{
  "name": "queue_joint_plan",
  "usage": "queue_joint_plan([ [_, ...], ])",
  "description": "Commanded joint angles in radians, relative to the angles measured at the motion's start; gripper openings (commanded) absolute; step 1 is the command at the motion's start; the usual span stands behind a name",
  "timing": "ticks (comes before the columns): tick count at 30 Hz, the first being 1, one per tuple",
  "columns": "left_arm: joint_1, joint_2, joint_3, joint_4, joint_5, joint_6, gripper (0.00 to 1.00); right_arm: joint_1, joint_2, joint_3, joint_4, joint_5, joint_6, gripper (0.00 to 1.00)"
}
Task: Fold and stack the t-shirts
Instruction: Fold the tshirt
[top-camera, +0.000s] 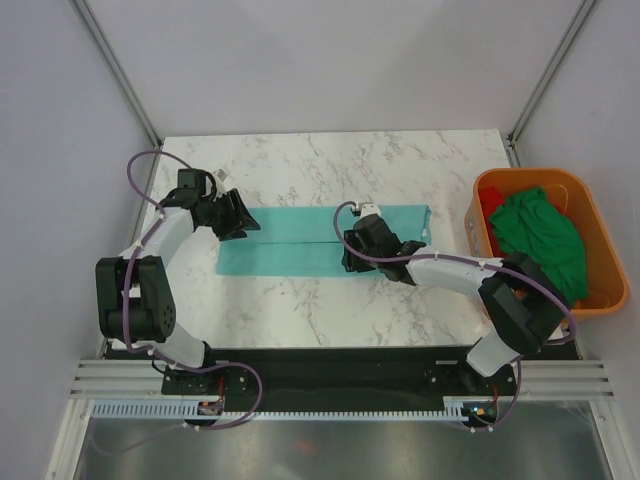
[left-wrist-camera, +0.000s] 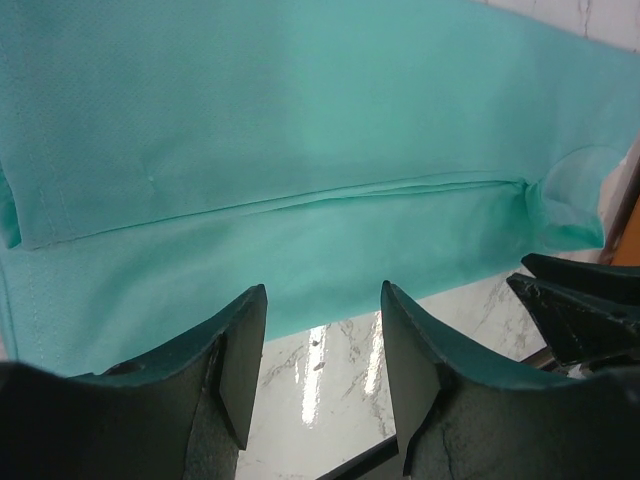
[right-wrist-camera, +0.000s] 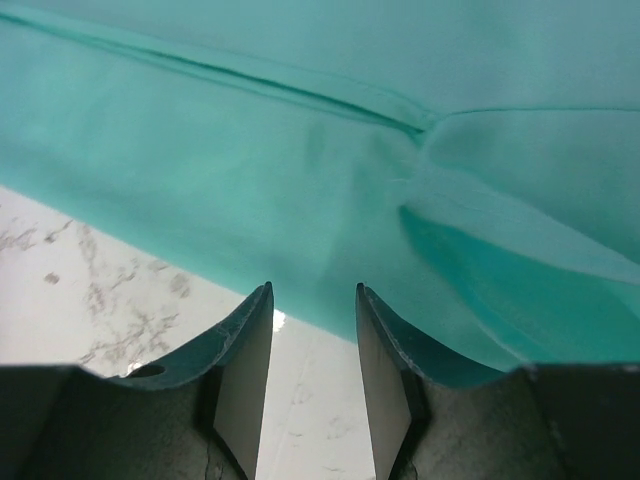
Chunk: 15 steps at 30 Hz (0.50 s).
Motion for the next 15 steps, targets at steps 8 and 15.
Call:
queue_joint_plan([
  [8,-0.003,-0.03,-0.005,0.014,0.007,0.009,0.57,-0.093,-0.107,0.105,-0.124,0.243,-0.082,0.4],
  [15,-0.005,-0.025,-0.005,0.014,0.005,0.009,0.57,-0.262,-0.041,0.165,-0.127,0.133,-0.146,0.08],
])
